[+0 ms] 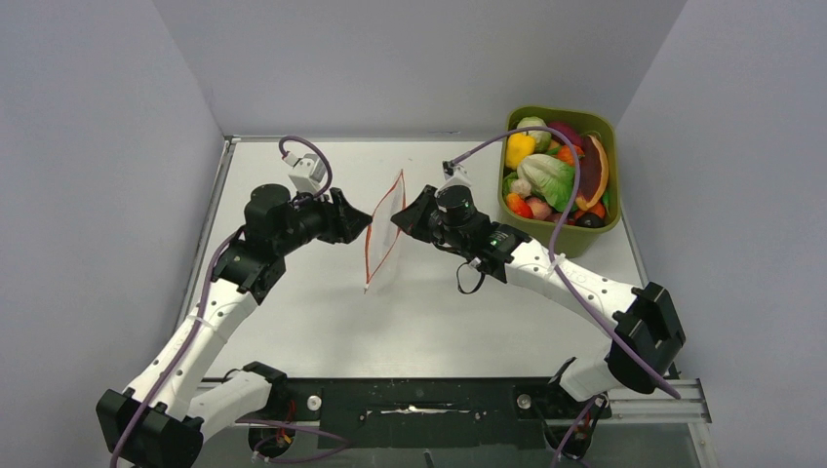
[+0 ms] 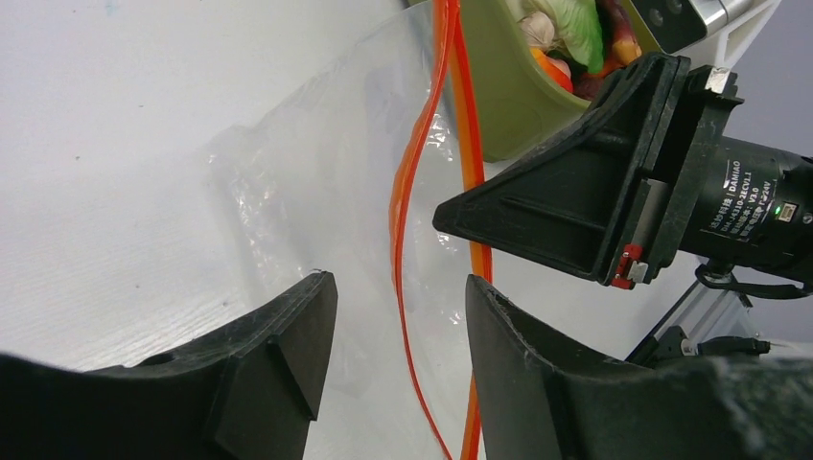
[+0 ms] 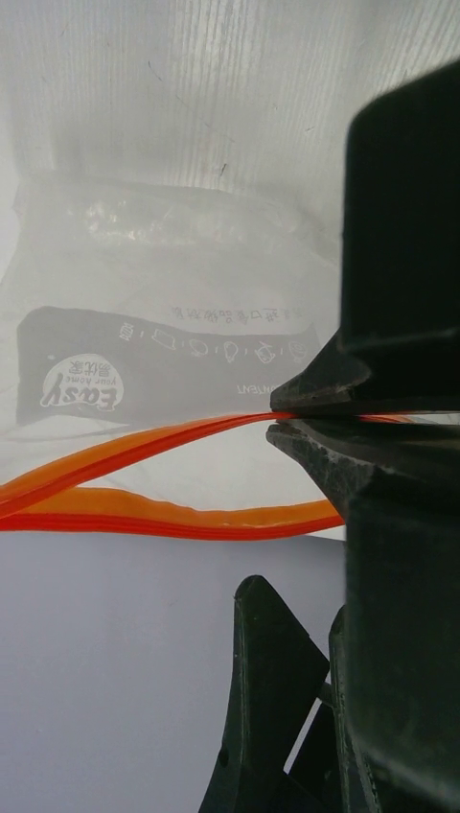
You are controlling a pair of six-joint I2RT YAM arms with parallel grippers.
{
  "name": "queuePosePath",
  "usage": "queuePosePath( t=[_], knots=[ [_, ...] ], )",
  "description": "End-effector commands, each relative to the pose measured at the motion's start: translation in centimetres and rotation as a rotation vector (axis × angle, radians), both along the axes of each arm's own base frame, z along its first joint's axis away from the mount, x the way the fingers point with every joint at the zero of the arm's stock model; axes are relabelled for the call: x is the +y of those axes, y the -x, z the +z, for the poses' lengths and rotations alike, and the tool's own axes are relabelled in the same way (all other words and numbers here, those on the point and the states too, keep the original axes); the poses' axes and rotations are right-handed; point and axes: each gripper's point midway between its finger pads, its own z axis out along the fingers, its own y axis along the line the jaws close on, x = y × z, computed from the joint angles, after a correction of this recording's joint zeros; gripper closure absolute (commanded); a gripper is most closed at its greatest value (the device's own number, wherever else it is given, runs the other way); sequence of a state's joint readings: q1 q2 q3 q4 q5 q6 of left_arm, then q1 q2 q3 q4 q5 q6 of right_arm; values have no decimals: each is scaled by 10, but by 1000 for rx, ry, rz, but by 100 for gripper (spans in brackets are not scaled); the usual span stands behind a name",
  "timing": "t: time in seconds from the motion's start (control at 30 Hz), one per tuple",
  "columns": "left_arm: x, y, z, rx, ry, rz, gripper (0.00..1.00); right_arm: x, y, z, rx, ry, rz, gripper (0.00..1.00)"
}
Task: Place the food in the zip-top bag and seal the zipper
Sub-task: Open the zipper of the food storage bag.
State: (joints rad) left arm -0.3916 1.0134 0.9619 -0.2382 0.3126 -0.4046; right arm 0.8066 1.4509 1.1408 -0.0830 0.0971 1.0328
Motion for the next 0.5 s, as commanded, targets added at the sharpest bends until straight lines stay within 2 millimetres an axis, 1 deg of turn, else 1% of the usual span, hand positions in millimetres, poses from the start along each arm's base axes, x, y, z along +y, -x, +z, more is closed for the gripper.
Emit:
queuePosePath(
  t=[0.0, 0.2, 0.47],
  knots=[
    [-7, -10, 19, -99, -1, -6, 49, 8, -9, 42, -89, -96, -27, 100],
    [-4, -24, 2, -103, -61, 52, 49, 12, -10, 43, -94, -101, -15, 100],
    [-22, -27, -8, -105, -82, 6, 48, 15, -11, 41, -95, -99, -8, 100]
  ],
)
